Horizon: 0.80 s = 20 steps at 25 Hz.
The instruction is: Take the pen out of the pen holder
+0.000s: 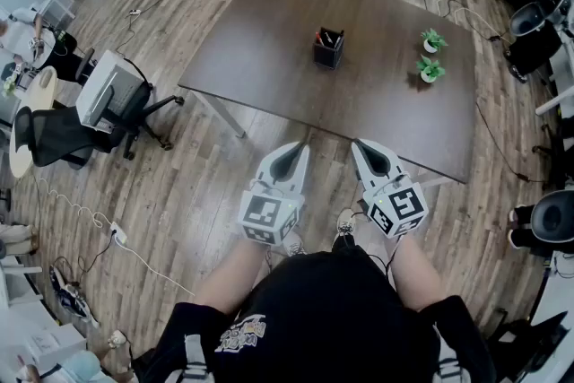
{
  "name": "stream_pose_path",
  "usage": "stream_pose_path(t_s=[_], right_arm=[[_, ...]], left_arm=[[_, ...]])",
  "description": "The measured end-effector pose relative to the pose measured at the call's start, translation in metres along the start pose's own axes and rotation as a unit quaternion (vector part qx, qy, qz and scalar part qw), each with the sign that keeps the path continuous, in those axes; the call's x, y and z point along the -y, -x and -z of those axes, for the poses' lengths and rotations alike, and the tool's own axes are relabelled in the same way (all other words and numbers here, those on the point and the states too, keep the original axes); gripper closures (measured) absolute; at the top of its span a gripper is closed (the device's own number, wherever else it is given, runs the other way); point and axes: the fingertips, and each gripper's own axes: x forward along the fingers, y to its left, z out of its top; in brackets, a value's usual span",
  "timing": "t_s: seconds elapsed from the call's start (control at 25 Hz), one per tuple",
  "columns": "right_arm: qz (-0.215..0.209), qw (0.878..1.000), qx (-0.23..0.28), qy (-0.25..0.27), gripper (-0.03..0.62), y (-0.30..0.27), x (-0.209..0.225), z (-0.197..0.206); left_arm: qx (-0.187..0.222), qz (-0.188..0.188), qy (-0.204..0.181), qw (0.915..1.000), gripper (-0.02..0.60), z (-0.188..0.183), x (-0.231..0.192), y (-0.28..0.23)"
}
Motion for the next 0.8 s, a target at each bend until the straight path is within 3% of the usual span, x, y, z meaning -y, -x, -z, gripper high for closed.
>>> stream_pose_path(t_s=[0.8], right_arm=[[-0.034, 0.999, 0.021, -0.016, 0.572, 0.006, 0.040, -0.010]], left_arm=[[0.010, -0.025, 0.000, 0.9996, 0.569, -0.006, 0.019, -0.034]])
